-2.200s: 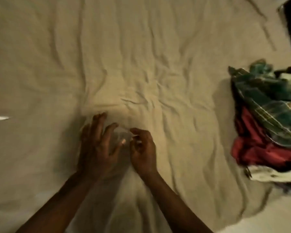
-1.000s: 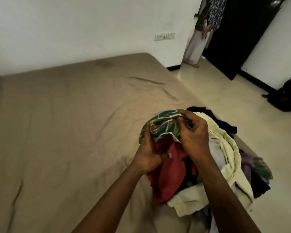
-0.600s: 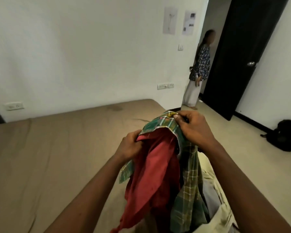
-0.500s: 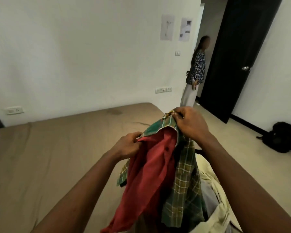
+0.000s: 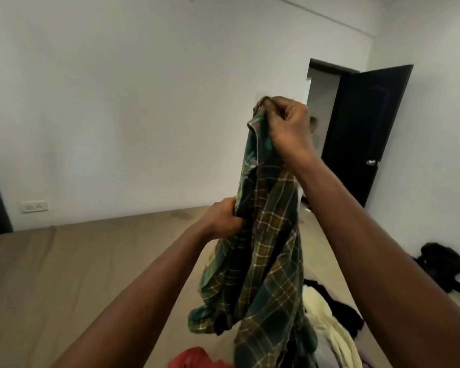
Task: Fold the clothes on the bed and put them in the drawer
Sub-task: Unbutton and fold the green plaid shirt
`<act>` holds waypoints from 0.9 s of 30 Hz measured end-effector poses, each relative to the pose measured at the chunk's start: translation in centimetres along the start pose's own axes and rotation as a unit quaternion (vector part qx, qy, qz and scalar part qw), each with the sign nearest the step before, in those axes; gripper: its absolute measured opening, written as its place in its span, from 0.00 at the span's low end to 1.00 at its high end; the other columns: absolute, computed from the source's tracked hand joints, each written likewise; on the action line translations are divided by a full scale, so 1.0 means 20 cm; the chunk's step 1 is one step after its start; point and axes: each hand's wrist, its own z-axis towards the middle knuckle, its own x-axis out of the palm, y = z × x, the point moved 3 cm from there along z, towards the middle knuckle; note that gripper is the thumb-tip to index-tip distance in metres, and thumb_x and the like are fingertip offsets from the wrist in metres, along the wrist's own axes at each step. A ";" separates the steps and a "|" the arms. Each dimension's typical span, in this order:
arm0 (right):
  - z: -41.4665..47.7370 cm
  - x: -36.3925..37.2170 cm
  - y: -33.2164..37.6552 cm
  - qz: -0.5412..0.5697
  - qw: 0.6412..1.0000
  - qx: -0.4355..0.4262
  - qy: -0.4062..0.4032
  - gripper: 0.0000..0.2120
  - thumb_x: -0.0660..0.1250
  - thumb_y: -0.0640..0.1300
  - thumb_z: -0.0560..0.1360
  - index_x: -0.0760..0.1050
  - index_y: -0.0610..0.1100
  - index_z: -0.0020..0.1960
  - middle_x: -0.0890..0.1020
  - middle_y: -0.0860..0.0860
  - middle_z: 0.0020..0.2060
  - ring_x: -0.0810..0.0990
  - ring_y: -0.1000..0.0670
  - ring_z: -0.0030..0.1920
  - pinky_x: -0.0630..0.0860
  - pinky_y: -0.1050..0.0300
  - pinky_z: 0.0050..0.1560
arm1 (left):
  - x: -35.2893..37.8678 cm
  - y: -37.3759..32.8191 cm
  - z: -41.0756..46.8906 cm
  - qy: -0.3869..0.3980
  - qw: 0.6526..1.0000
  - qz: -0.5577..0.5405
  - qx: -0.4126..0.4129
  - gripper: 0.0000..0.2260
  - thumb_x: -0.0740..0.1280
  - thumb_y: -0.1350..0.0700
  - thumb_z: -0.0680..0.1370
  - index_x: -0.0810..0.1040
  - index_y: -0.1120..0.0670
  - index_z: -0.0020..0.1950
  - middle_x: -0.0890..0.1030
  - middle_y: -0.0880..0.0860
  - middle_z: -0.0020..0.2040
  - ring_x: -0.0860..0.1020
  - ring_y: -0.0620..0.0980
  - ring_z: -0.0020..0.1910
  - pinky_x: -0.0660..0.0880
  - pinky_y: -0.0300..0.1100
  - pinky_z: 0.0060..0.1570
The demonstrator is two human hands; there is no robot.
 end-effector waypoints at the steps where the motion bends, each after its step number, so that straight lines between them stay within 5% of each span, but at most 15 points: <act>1: 0.03 -0.01 0.08 0.077 0.997 0.018 0.013 0.11 0.64 0.43 0.84 0.84 0.42 0.50 0.86 0.50 0.40 0.85 0.52 0.39 0.84 0.48 0.52 | -0.04 -0.03 -0.02 -0.015 0.999 -0.047 0.012 0.09 0.72 0.55 0.77 0.81 0.52 0.57 0.85 0.54 0.53 0.83 0.54 0.53 0.80 0.57 0.59; 3: 0.12 -0.02 0.21 0.137 0.989 0.057 0.023 0.12 0.63 0.43 0.84 0.84 0.39 0.50 0.84 0.50 0.36 0.83 0.55 0.34 0.83 0.55 0.43 | -0.16 -0.11 -0.09 -0.055 0.983 -0.170 0.029 0.08 0.69 0.53 0.82 0.82 0.56 0.56 0.86 0.57 0.51 0.85 0.56 0.51 0.81 0.58 0.57; 5: 0.19 -0.05 0.27 0.107 0.991 0.081 0.005 0.15 0.66 0.46 0.82 0.85 0.44 0.41 0.84 0.49 0.35 0.83 0.51 0.36 0.84 0.50 0.45 | -0.30 -0.15 -0.16 -0.107 0.971 -0.205 0.052 0.13 0.68 0.45 0.82 0.83 0.54 0.55 0.87 0.55 0.50 0.86 0.55 0.50 0.82 0.59 0.55; 7: 0.23 -0.10 0.29 0.112 0.986 0.122 -0.027 0.15 0.68 0.49 0.78 0.84 0.44 0.36 0.84 0.46 0.36 0.82 0.45 0.38 0.84 0.42 0.47 | -0.50 -0.15 -0.23 -0.217 0.965 -0.111 0.095 0.13 0.68 0.43 0.81 0.82 0.51 0.48 0.85 0.51 0.43 0.84 0.53 0.44 0.81 0.60 0.47; 11: 0.22 -0.02 0.48 0.183 0.974 0.130 0.010 0.11 0.66 0.46 0.81 0.82 0.40 0.48 0.81 0.42 0.39 0.80 0.45 0.36 0.81 0.52 0.36 | -0.95 -0.21 -0.43 -0.388 0.912 -0.010 0.132 0.16 0.68 0.38 0.76 0.82 0.50 0.44 0.83 0.47 0.37 0.81 0.47 0.39 0.77 0.52 0.39; 14: 0.24 0.13 0.71 0.250 0.961 0.116 0.037 0.08 0.67 0.44 0.80 0.82 0.40 0.48 0.81 0.41 0.38 0.80 0.43 0.39 0.83 0.40 0.47 | -1.20 -0.27 -0.58 -0.398 0.902 0.083 0.143 0.15 0.69 0.36 0.77 0.82 0.47 0.48 0.83 0.43 0.40 0.81 0.42 0.40 0.75 0.44 0.37; 17: 0.31 0.28 0.99 0.251 0.965 0.040 0.067 0.13 0.67 0.42 0.80 0.79 0.43 0.37 0.78 0.47 0.30 0.77 0.46 0.35 0.79 0.48 0.42 | -1.35 -0.27 -0.74 -0.411 0.889 0.149 0.138 0.20 0.67 0.31 0.74 0.81 0.47 0.49 0.83 0.44 0.40 0.80 0.42 0.39 0.77 0.45 0.38; 20: 0.33 0.39 1.20 0.210 0.970 -0.068 0.103 0.16 0.65 0.44 0.83 0.79 0.44 0.38 0.80 0.50 0.32 0.78 0.49 0.34 0.79 0.54 0.38 | -1.47 -0.21 -0.90 -0.418 0.883 0.176 0.121 0.14 0.71 0.38 0.76 0.78 0.47 0.52 0.83 0.45 0.43 0.80 0.44 0.42 0.77 0.45 0.40; 24: 0.42 0.46 1.24 0.043 0.983 -0.172 0.044 0.15 0.65 0.48 0.82 0.82 0.45 0.39 0.84 0.48 0.39 0.79 0.49 0.40 0.76 0.49 0.44 | -1.59 -0.02 -1.09 -0.328 0.909 0.253 -0.040 0.18 0.73 0.57 0.73 0.75 0.42 0.58 0.83 0.49 0.52 0.80 0.51 0.49 0.76 0.45 0.48; 27: 0.49 0.43 1.06 -0.011 0.988 -0.154 -0.022 0.14 0.65 0.49 0.82 0.84 0.42 0.48 0.85 0.42 0.44 0.78 0.49 0.44 0.71 0.53 0.45 | -1.67 0.15 -1.25 -0.266 0.915 0.248 -0.175 0.12 0.68 0.61 0.73 0.80 0.46 0.52 0.84 0.50 0.49 0.82 0.50 0.48 0.80 0.47 0.47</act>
